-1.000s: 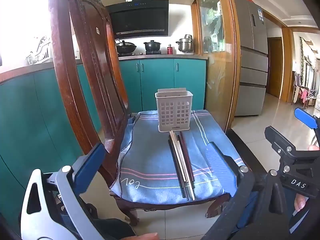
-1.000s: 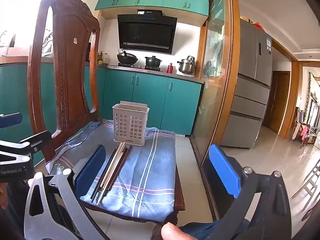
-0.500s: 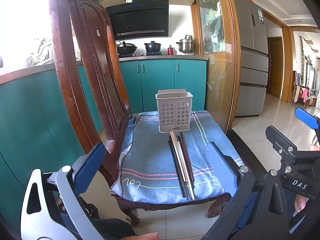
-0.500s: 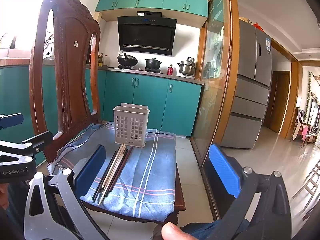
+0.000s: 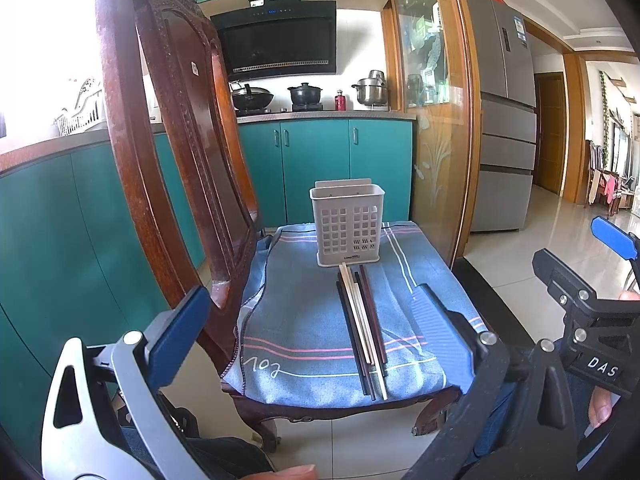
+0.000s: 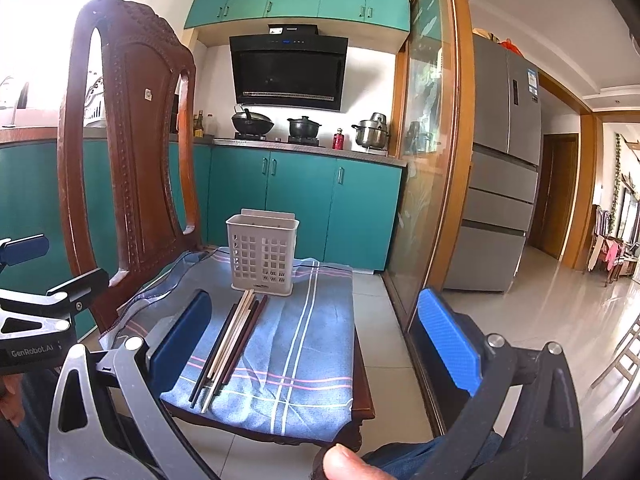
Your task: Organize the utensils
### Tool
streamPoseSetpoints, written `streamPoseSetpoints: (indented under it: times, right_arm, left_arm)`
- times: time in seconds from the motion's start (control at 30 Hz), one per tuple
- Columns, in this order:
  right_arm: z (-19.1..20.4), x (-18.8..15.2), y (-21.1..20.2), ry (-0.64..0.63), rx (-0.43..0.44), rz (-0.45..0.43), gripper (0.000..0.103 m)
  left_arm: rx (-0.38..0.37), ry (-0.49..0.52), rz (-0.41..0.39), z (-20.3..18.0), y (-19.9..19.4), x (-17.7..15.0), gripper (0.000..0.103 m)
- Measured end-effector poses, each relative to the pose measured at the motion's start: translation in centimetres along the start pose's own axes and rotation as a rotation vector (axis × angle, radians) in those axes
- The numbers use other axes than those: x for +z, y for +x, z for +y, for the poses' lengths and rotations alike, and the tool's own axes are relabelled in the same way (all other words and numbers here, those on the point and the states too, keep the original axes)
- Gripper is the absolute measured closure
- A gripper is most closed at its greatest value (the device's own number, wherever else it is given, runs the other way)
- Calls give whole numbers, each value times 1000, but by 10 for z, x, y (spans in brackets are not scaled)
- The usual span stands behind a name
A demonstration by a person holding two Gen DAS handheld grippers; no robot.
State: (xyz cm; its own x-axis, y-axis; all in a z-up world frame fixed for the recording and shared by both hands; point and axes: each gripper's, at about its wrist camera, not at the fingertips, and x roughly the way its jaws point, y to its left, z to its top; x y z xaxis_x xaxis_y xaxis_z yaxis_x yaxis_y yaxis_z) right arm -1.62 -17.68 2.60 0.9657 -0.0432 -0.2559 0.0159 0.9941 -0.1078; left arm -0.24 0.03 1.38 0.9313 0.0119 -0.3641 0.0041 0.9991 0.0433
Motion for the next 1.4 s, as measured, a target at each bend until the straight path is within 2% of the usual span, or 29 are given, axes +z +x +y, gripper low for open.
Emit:
streamPoseSetpoints:
  times: [1.4]
  right_arm:
    - [2, -1, -1, 0, 4, 0, 3]
  left_arm:
    - [-1, 15, 6, -7, 1, -5, 3]
